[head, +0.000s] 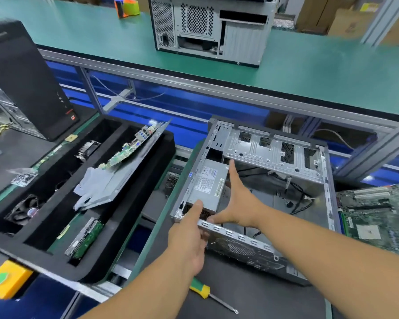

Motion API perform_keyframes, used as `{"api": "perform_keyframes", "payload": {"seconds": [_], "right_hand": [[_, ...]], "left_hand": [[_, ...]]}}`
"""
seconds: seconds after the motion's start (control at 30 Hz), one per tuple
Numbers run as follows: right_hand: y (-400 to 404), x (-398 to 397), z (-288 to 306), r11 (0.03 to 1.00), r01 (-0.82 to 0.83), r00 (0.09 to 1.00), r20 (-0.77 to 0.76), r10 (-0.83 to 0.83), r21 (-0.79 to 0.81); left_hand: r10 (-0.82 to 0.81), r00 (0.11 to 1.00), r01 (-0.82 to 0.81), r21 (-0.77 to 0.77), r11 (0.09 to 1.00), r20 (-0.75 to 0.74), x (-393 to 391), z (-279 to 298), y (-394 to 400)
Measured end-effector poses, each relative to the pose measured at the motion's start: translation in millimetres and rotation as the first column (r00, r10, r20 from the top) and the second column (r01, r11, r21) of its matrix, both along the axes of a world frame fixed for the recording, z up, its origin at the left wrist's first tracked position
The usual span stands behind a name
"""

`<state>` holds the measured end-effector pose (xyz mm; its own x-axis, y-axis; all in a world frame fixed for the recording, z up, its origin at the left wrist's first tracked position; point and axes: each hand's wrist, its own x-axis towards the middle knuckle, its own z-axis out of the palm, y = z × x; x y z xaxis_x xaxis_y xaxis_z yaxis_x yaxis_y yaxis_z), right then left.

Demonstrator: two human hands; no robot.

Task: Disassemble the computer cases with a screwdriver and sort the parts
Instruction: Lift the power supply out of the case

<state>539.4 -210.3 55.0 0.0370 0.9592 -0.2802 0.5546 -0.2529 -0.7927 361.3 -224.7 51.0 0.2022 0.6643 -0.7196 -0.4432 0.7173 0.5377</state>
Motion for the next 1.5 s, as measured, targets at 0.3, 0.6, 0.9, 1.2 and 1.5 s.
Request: {"api": "perform_keyframes", "payload": {"seconds": [0.3, 0.6, 0.9, 1.2, 1.5], "right_hand": [[51, -65, -1, 0.996, -0.017, 0.995, 0.103, 0.008, 0.091], [98, -120, -2, 0.984, -0.1, 0.985, 0.156, 0.077, 0.145], [109, -135, -2, 0.978, -0.134, 0.974, 0.204, 0.1, 0.161], [111, -137, 12, 0.988, -0.133, 0.969, 0.221, 0.113, 0.077], [115, -149, 9, 0.99, -0.008, 0.98, 0.2, -0.021, 0.143]], "left_hand": [[-0.123, 0.992, 0.124, -0.014, 0.992, 0.029, -69, -10, 56], [-0.039, 0.999, 0.039, -0.001, 0.999, -0.004, -118, -8, 102], [-0.07, 0.998, 0.07, 0.028, 0.997, 0.007, -138, 0, 110], [-0.158, 0.986, 0.158, -0.002, 0.987, 0.062, -146, -3, 116], [-0.243, 0.947, 0.258, -0.044, 0.965, 0.21, -156, -7, 123]]}}
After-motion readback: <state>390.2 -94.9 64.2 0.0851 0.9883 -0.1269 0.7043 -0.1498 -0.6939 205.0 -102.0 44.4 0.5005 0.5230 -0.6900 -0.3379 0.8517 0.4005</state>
